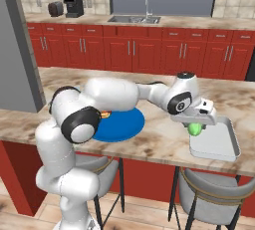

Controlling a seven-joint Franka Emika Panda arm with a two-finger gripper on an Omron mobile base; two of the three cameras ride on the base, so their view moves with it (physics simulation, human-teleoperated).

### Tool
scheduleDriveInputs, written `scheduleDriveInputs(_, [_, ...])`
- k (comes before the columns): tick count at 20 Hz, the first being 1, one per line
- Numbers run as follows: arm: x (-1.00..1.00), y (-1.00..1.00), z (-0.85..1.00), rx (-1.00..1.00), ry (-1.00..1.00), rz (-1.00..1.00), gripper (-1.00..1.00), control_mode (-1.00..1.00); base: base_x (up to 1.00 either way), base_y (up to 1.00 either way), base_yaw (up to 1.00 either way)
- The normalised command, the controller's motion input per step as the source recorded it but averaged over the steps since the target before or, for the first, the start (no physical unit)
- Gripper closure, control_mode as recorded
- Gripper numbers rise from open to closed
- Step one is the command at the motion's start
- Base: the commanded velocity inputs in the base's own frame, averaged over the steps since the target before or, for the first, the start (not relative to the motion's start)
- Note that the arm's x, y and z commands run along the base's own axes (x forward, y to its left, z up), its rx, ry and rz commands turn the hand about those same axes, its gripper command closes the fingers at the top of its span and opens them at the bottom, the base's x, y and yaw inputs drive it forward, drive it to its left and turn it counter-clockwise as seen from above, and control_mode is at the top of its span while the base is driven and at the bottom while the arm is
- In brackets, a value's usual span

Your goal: Place one cooked food and one vegetable from the large plate to each tupperware container.

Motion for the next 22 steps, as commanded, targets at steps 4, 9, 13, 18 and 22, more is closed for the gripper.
scheduleDriveInputs(4, [0.42,-0.42,-0.01,0.05,0.0,0.0,1.0,-1.0,0.0,0.0,0.0])
scheduleDriveInputs(9, [0.13,-0.28,-0.03,0.09,0.01,0.0,1.0,-1.0,0.0,0.0,0.0])
scheduleDriveInputs(13, [0.0,-0.1,0.0,0.0,0.02,0.0,1.0,-1.0,0.0,0.0,0.0])
scheduleDriveInputs(18, [0.0,0.0,-0.19,-0.16,0.01,0.01,1.0,-1.0,0.0,0.0,0.0])
scheduleDriveInputs(22, [0.0,0.0,-0.55,-0.28,0.0,0.05,1.0,-1.0,0.0,0.0,0.0])
